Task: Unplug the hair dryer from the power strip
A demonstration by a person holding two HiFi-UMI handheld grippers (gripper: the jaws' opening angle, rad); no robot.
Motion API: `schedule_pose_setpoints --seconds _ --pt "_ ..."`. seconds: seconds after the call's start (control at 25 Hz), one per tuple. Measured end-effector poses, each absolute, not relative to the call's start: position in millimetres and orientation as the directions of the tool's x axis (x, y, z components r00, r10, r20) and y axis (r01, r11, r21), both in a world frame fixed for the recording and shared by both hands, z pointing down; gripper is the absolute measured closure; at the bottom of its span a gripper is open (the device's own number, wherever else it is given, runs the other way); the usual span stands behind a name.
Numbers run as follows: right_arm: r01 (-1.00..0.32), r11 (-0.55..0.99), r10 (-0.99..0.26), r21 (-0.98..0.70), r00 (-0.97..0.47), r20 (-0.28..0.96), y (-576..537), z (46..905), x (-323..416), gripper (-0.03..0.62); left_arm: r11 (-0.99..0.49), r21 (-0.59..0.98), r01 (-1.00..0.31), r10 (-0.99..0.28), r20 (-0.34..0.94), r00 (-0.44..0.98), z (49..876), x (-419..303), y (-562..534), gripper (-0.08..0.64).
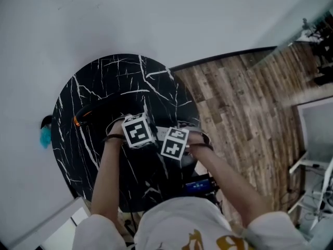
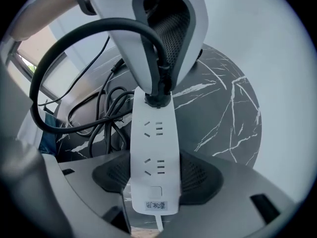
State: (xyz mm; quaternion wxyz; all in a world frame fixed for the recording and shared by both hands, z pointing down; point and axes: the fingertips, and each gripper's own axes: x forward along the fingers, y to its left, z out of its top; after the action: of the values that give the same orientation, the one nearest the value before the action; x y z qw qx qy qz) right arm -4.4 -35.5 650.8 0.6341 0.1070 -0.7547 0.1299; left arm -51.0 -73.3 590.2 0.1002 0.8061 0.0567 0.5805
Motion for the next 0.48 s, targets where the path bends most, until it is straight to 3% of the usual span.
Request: schedule_pose_setpoints --seconds 0.24,0.48 --pt "-0.324 0.944 0.008 -0.064 -0.171 0.985 -36 650 -3 0.322 -0.994 0.11 0.0 0.107 0.964 0.245 593 -54 -60 0.511" --pt "-0.334 0.94 0.009 -0.074 -0.193 0.981 -35 648 -4 0.324 -0.976 0.218 -0.01 0.201 0.916 0.347 583 -43 -74 0.509"
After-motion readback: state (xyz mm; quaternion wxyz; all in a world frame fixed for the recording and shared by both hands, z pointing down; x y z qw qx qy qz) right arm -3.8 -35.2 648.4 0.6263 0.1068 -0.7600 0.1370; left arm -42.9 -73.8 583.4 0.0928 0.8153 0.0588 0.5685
